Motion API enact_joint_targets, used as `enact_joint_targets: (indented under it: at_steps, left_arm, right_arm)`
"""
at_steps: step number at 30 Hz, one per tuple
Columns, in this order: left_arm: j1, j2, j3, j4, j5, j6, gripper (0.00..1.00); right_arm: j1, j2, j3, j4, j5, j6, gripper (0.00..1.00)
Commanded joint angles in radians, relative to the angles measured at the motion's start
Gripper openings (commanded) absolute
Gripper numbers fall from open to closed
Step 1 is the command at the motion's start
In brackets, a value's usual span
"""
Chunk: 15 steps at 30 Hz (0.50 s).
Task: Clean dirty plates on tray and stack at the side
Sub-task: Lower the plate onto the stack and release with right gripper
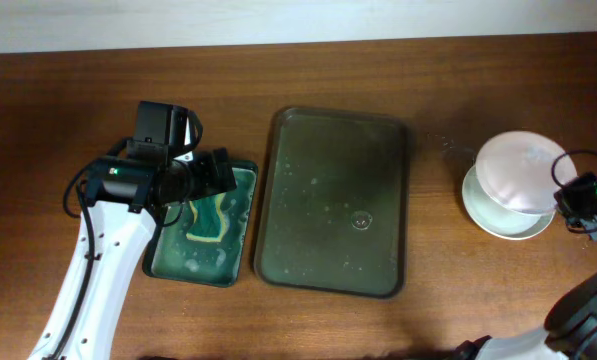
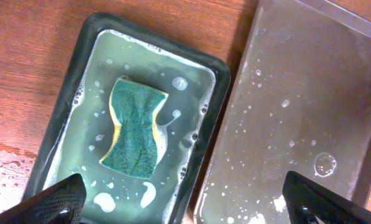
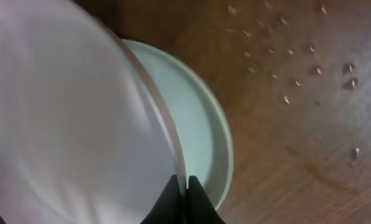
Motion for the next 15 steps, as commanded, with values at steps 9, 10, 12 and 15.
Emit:
enact_joint_targets:
  at_steps: [9, 10, 12, 15]
  left_arm:
    - [0.005, -0.003, 0.016, 0.002, 0.007, 0.002, 0.99]
    - [0.005, -0.003, 0.016, 0.002, 0.007, 0.002, 0.99]
    - [0.005, -0.003, 0.016, 0.002, 0.007, 0.002, 0.99]
    - [0.005, -0.003, 0.016, 0.002, 0.007, 0.002, 0.99]
  right_arm:
    - [0.135, -0.187, -0.004, -0.044, -0.283, -0.053, 0.56]
    - [0.214, -0.282, -0.004, -0.046, -0.285, -0.068, 0.58]
    - [0.364, -0.412, -0.004, -0.044, -0.265, -0.106, 0.6]
    - [0.579, -0.501, -0.004, -0.048, -0.239, -0.106, 0.62]
